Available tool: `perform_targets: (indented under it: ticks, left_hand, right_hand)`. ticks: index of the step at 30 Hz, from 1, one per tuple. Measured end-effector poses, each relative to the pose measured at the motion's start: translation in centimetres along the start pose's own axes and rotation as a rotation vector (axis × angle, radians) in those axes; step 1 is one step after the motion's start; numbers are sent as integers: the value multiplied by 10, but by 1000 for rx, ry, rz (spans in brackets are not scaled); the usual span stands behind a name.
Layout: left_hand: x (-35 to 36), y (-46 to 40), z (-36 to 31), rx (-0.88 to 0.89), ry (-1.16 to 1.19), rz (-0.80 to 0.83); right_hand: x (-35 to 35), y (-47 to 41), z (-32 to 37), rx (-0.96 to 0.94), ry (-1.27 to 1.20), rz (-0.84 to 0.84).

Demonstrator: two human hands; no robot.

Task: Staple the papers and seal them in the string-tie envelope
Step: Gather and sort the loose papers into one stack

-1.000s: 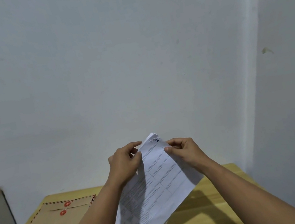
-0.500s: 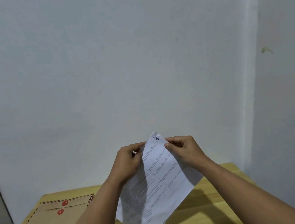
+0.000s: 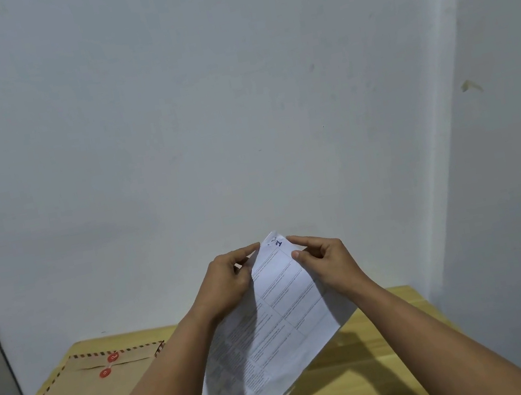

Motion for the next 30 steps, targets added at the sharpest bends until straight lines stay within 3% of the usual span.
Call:
perform_targets:
  ticks: [7, 11, 16, 20, 27, 30]
  left_hand:
    - [-14, -24, -17, 14, -49, 6]
    - [-4, -30, -16, -13, -94, 64]
    - [46, -22, 37, -108, -279, 190]
    - [97, 6, 90, -157, -282, 235]
    - [159, 33, 148, -156, -248, 260]
    - [172, 34, 162, -150, -252, 232]
  right_hand:
    - [-7, -4, 12, -4, 21, 73]
    - [-8, -1, 3, 92, -24, 45]
    - [0, 18, -47, 286, -53, 42]
    - [19, 46, -117, 390, -153, 67]
    - [24, 65, -193, 331, 346, 158]
    - [25, 62, -203, 333, 421, 135]
Point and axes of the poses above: each hand's wrist, its own y-axis away from the middle knuckle, its own x-axis out of the palm, z = x × y, the point moved 6 cm from there along -y, towards the middle knuckle, and after that the axes turned 2 degrees about z, right-handed, at the moved point
